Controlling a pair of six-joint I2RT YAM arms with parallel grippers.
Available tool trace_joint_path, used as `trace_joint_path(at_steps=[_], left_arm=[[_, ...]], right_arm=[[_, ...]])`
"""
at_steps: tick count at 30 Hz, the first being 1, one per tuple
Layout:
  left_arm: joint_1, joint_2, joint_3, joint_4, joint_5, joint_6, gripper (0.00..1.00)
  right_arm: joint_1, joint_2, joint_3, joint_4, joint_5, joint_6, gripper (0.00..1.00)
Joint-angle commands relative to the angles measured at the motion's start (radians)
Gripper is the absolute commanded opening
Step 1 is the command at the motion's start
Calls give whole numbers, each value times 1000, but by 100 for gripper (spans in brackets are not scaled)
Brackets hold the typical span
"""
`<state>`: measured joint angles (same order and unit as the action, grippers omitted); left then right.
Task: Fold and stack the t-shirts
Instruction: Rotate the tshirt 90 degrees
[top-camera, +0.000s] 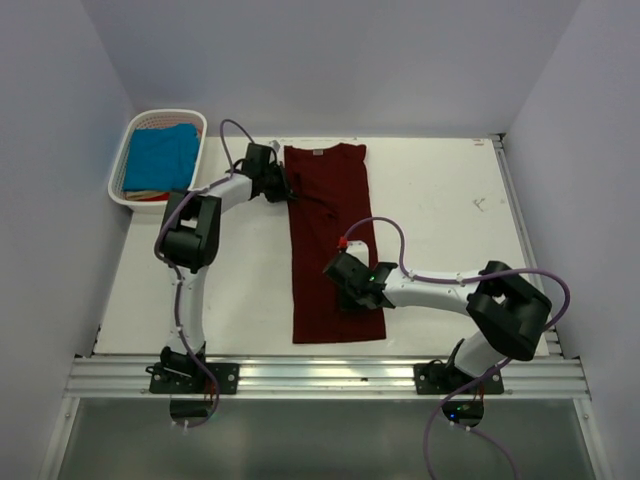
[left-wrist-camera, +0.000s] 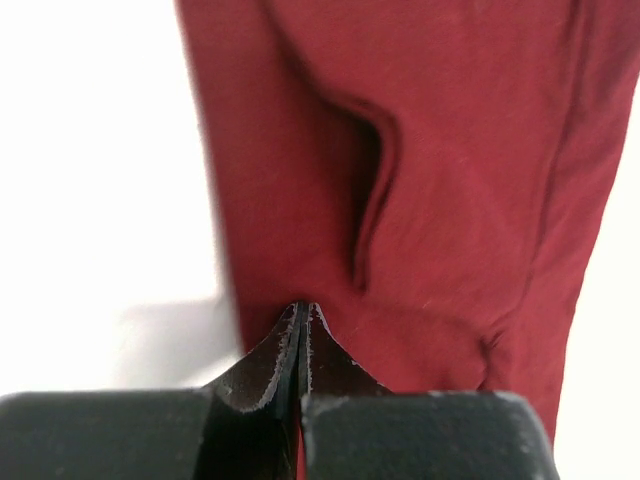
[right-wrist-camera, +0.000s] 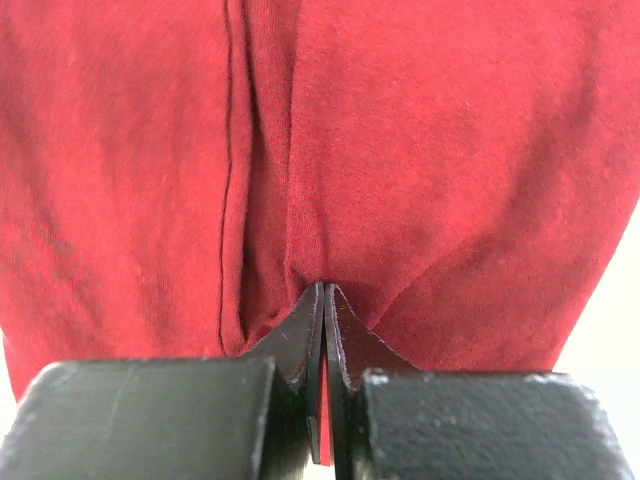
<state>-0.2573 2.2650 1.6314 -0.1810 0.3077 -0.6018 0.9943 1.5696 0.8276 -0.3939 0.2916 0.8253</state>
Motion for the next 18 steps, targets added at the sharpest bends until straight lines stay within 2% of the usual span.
trace_joint_path(at_steps=[1,5,10,14,15,16,18], left_arm=[[20,-155,-71,-54,-84,53,0],[18,-344,-200,-32,-107,62,2],[13,-561,-375,-26,-113,71,25],[6,-660,-467,-25,-96,80,32],[0,-688,-496,-25,-94,83,34],[-3,-697,-510,-25,-94,88,36],[-10,-702,-542,-20,-93,89,36]], right_arm=[[17,20,11,-85,-59,-11,0],[17,-43,60,-103,13,-34,0],[17,-97,77,-95,52,-49,0],[20,-128,64,-89,3,-46,0],[21,-131,59,-88,-38,-46,4],[27,-132,56,-85,-67,-48,18],[41,-129,44,-80,-110,-41,28]])
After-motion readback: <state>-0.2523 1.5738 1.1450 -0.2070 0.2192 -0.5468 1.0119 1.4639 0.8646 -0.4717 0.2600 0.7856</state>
